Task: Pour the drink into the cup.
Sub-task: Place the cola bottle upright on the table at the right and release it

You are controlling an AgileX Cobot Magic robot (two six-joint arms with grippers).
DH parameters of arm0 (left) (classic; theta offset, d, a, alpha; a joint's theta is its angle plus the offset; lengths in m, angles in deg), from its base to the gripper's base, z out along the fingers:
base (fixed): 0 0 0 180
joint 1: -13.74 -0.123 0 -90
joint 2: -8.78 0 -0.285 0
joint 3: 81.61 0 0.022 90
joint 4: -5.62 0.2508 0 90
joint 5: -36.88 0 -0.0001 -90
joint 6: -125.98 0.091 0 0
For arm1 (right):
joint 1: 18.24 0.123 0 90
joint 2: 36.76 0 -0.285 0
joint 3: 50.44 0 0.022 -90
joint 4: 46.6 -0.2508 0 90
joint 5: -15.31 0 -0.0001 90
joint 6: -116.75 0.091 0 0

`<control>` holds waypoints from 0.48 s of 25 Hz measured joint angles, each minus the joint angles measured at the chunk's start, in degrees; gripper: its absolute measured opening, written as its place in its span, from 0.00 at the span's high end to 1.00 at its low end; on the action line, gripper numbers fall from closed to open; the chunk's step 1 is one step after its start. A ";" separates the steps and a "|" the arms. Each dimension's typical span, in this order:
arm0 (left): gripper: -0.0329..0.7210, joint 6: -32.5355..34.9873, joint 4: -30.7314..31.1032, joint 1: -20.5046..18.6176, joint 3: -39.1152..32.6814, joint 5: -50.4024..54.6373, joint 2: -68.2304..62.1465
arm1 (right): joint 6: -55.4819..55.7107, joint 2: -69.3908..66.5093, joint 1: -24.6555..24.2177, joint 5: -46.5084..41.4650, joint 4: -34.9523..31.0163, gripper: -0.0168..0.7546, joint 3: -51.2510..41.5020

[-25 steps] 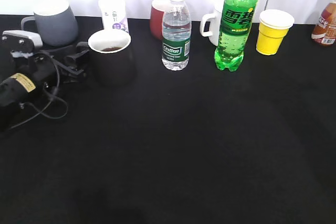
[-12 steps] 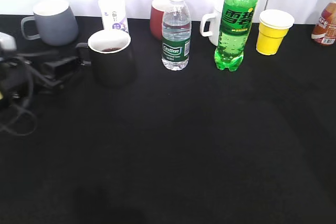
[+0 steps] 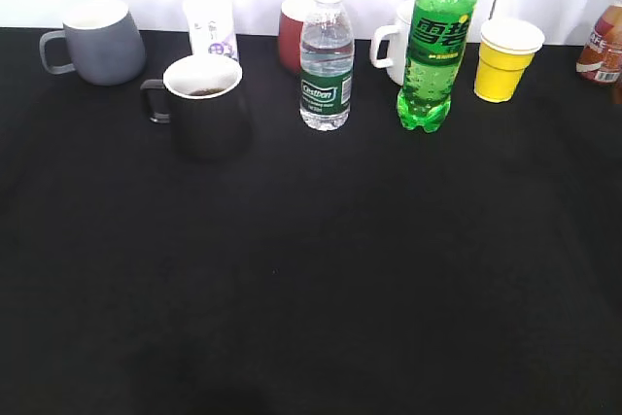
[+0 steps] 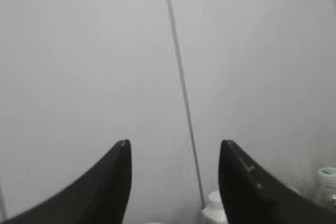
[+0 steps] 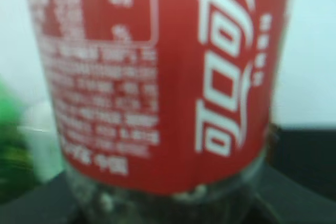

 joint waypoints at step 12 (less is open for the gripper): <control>0.43 0.00 0.00 0.00 0.00 10.75 5.39 | -4.13 -26.90 -0.05 14.89 -0.24 0.50 5.82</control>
